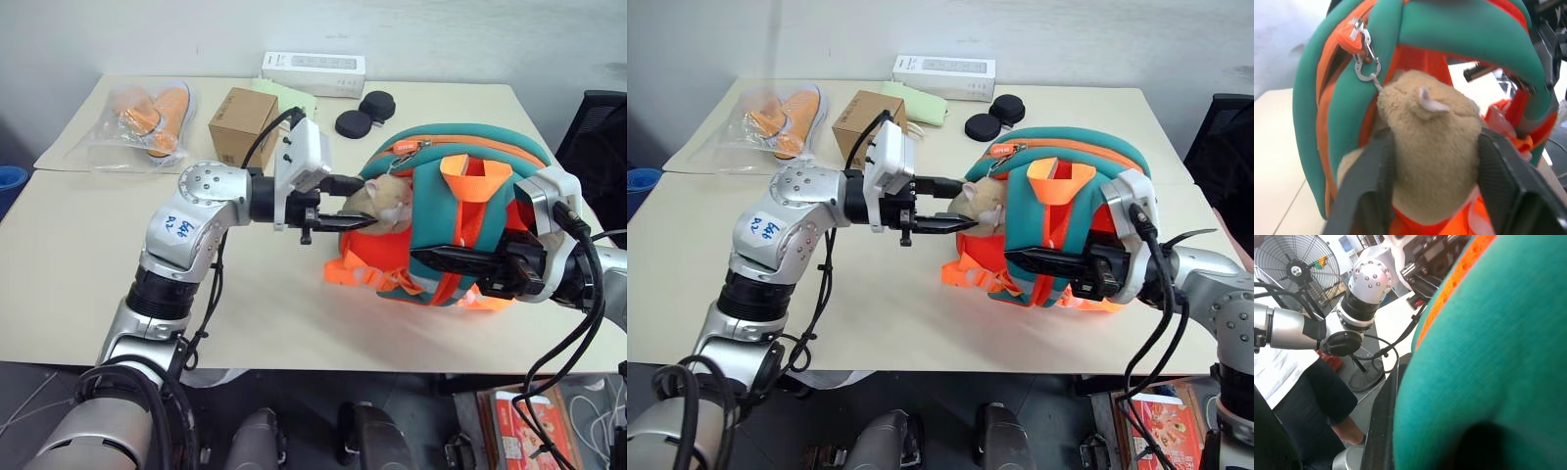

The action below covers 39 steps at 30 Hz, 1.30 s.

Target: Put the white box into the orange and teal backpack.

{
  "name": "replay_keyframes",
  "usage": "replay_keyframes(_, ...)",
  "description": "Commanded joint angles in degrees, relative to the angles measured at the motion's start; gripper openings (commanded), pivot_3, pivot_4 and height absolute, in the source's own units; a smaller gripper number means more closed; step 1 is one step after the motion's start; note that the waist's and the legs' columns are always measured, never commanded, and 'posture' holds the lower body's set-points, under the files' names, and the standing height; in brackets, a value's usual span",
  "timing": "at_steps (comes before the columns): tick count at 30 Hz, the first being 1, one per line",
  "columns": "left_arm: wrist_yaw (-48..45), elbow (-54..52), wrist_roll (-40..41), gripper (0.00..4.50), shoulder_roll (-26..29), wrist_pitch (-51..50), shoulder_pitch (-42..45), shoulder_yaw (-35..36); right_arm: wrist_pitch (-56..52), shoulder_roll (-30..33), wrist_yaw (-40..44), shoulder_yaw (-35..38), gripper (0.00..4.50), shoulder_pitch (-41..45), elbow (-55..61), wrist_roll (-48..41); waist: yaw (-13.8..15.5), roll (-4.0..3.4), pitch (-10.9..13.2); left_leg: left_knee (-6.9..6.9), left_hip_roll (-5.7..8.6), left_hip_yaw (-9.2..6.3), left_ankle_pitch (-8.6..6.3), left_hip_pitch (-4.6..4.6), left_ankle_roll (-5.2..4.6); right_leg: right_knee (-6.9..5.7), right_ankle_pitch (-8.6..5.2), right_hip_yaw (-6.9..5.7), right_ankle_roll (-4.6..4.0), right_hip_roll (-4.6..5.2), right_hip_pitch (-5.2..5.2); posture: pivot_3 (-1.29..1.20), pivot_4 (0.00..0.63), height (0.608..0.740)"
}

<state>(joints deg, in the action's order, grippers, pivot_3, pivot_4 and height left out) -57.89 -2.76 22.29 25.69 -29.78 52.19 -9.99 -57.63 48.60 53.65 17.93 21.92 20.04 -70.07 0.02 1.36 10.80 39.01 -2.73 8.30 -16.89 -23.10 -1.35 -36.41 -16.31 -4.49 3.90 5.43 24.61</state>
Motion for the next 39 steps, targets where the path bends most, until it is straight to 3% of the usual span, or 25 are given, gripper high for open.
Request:
replay_keyframes(1,-1.15,-0.63,-0.01,0.98,0.96,1.29,0.39,0.97,0.44,0.10,-0.58,2.41,0.00,0.33,0.38,-2.45,0.07,0.00,0.00,0.00,0.00,0.00,0.00,0.00,0.00,0.00,0.00,0.00,0.00,0.00,0.00,0.00,0.150,0.740)
replay_keyframes(5,-1.07,3.66,-0.24,0.14,3.09,1.44,4.15,3.89,0.78,0.43,-0.39,2.75,0.00,-1.20,0.77,-2.50,0.05,0.00,0.00,0.01,0.00,0.00,-0.01,0.00,-0.01,0.00,0.00,-0.01,0.00,0.00,0.00,0.00,0.150,0.740)
replay_keyframes(9,-3.82,14.23,-2.51,0.14,8.66,5.17,9.17,5.89,1.98,1.45,2.99,3.93,0.00,-4.92,2.55,-1.55,-0.05,0.00,0.00,0.00,0.00,-0.01,-0.01,-0.02,-0.02,0.01,0.00,-0.06,0.00,-0.03,0.01,0.00,0.150,0.740)
replay_keyframes(13,-12.10,18.62,-6.14,0.14,15.47,12.77,7.40,3.13,3.66,2.10,5.39,5.33,0.00,-8.04,3.28,-0.93,-0.27,-0.02,-0.01,-0.18,-0.02,0.14,-0.02,0.03,0.00,0.08,0.00,-0.16,0.00,-0.12,0.11,0.00,0.150,0.740)
replay_keyframes(16,-13.23,21.47,-9.26,0.14,17.11,17.38,5.64,1.92,5.06,2.03,5.88,6.02,0.00,-8.61,1.73,0.52,-0.07,-0.01,-0.01,-0.09,-0.03,0.14,-0.02,0.01,0.00,0.06,0.00,-0.35,0.00,-0.12,0.11,0.00,0.150,0.740)
replay_keyframes(22,-10.69,22.25,-15.40,0.14,14.21,25.81,-1.17,-2.05,7.76,2.57,7.08,6.07,0.00,-8.70,-0.42,4.03,0.01,-0.01,-0.01,-0.03,0.01,0.12,-0.09,-0.01,-0.12,0.07,0.00,-0.23,0.00,0.00,0.06,0.00,0.150,0.740)
replay_keyframes(27,-4.66,22.09,-20.85,0.14,8.44,27.30,-6.63,-5.85,9.43,2.48,7.25,5.33,0.00,-8.64,-0.49,6.25,0.12,-0.01,-0.01,0.03,0.02,0.08,-0.09,-0.06,-0.12,0.05,0.01,-0.06,0.02,0.01,0.06,0.00,0.150,0.740)
replay_keyframes(30,-4.61,18.91,-20.62,0.14,7.71,24.88,-9.35,-5.95,11.21,2.64,7.23,4.69,0.00,-9.59,-0.06,9.28,0.09,-0.01,-0.01,0.04,0.00,0.07,-0.09,-0.07,-0.12,0.04,0.01,-0.03,0.03,0.02,0.06,0.00,0.150,0.740)
replay_keyframes(36,-6.93,14.95,-15.00,2.11,10.10,17.23,-10.92,-1.04,11.73,4.21,8.11,4.60,0.00,-10.37,-1.67,12.67,-0.04,-0.02,-0.01,0.03,-0.02,0.05,-0.09,-0.04,-0.12,0.02,0.01,-0.03,0.02,0.02,0.05,0.00,0.150,0.740)
replay_keyframes(37,-7.62,14.07,-12.73,2.41,10.58,14.58,-11.08,0.68,11.19,5.20,8.96,4.92,0.64,-10.29,-2.43,12.67,-0.04,-0.02,-0.01,0.03,-0.02,0.05,-0.09,-0.04,-0.12,0.02,0.01,-0.04,0.02,0.02,0.05,0.00,0.150,0.740)
replay_keyframes(39,-8.11,12.39,-9.56,3.11,11.73,10.12,-11.46,3.68,10.42,7.19,10.51,5.77,1.25,-10.02,-3.82,12.67,-0.06,-0.02,-0.01,0.04,0.00,0.06,-0.08,-0.07,-0.12,0.00,0.01,-0.03,0.02,0.05,0.07,0.00,0.150,0.740)
